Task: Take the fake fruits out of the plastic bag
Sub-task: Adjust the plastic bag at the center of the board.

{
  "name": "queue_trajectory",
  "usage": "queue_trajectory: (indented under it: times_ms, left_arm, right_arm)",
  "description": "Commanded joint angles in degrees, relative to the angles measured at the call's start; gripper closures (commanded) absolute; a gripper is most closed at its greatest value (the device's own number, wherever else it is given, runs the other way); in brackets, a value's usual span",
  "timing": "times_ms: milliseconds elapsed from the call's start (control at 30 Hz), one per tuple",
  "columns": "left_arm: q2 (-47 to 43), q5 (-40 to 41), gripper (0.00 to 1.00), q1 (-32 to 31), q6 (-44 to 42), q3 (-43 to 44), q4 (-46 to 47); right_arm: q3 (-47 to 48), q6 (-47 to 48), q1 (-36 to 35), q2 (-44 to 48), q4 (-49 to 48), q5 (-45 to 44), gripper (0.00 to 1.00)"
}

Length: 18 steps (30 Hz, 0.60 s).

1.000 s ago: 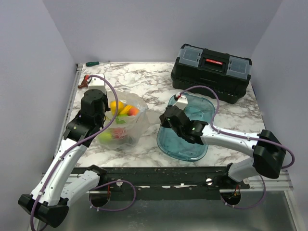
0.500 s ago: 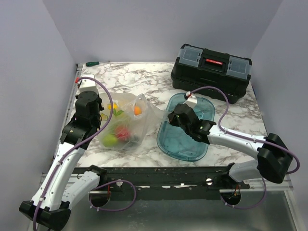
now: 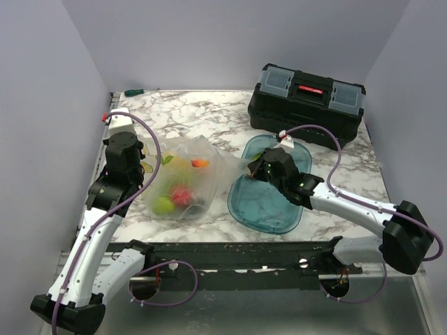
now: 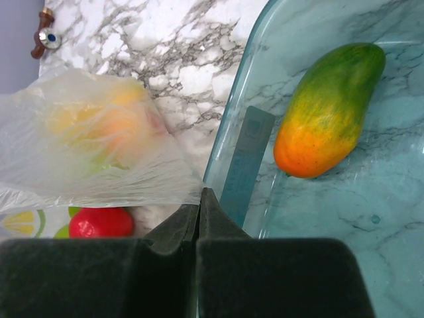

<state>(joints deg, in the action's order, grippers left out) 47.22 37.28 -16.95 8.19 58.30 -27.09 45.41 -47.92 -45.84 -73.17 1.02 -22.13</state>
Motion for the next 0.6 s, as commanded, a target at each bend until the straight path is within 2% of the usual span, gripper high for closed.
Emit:
queue_trajectory:
  times_ms: [0,67,233,333,467,567]
  left_arm:
    - [-0.2,-3.18,1.0,0.95,0.43,0.03,1.67]
    - [0.41,-6.98,1.0,0.87,0.11,-0.2,1.57]
    - [2.28,-21.37,1.0,0.43,-0.36,0.57,0.51]
    - [2.78,-23.45,1.0,0.34,0.24,0.84,0.22]
    - [2.95,-25.81,1.0,0.34,0.86,0.98,0.15]
    - [3.14,-25.89,1.0,0.34,0.96,1.2,0.09]
  right_arm:
    - [0.48,0.62,0.76,-2.68,0.54,4.48,0.99]
    - [1.56,1.41,0.75,-3.12,0.97,5.35,0.97]
    - [8.65,6.8,0.68,-3.02,7.46,12.47,0.65]
    - [11.85,10.08,0.66,-1.64,10.86,14.05,0.43]
    - [16.69,14.28,0.66,0.02,15.44,13.13,0.3]
    - [20.69,18.38,0.67,-0.59,15.47,16.96,0.21]
